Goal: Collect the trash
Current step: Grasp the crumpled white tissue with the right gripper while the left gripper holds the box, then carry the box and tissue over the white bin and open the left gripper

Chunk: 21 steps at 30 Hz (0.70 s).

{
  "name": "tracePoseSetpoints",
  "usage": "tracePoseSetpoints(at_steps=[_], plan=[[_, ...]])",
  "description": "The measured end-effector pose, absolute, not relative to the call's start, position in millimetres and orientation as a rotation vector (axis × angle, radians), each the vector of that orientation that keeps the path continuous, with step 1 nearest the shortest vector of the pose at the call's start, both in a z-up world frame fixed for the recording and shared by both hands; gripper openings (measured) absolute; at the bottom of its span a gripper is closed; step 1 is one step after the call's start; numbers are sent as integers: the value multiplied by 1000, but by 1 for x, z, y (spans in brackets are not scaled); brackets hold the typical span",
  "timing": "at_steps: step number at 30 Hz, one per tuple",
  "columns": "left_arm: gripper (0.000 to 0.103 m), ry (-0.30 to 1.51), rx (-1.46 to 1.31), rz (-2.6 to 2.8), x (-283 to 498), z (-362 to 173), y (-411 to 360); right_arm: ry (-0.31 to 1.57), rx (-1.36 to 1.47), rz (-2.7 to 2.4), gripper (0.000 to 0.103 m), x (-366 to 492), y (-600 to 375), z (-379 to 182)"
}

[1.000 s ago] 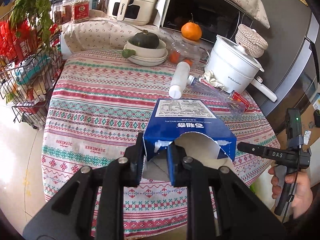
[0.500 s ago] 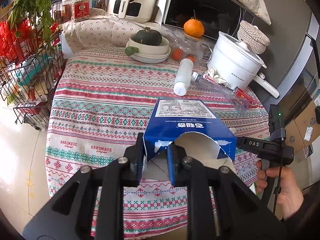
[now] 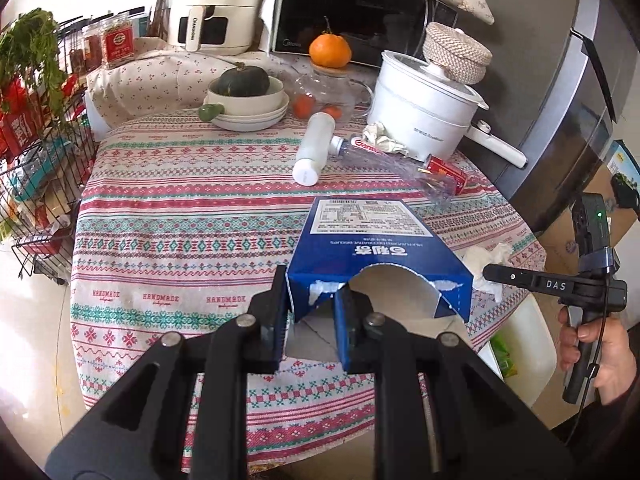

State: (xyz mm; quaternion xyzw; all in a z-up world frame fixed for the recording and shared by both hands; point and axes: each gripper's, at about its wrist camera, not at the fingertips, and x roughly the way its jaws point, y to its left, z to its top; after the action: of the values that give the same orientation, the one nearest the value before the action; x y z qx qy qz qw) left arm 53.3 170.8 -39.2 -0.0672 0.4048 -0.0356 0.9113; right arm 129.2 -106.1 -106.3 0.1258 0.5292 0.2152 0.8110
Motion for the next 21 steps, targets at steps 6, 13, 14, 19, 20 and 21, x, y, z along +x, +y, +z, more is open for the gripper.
tracePoseSetpoints(at_steps=[6,13,14,19,20,21], plan=[[22,839,-81,-163,48,-36,135,1122,251,415,18,97,-159,-91],[22,826,18,-288,36,-30,78,1076,271,369,18,64,-218,-73],[22,824,35,-308,34,-29,69,1073,276,365,18,61,-225,-72],[22,828,118,-419,23,-32,19,1056,287,335,18,47,-257,-66],[22,836,136,-451,21,-34,7,1053,289,326,18,44,-263,-67],[22,843,155,-480,19,-36,-4,1052,290,315,18,42,-270,-67]])
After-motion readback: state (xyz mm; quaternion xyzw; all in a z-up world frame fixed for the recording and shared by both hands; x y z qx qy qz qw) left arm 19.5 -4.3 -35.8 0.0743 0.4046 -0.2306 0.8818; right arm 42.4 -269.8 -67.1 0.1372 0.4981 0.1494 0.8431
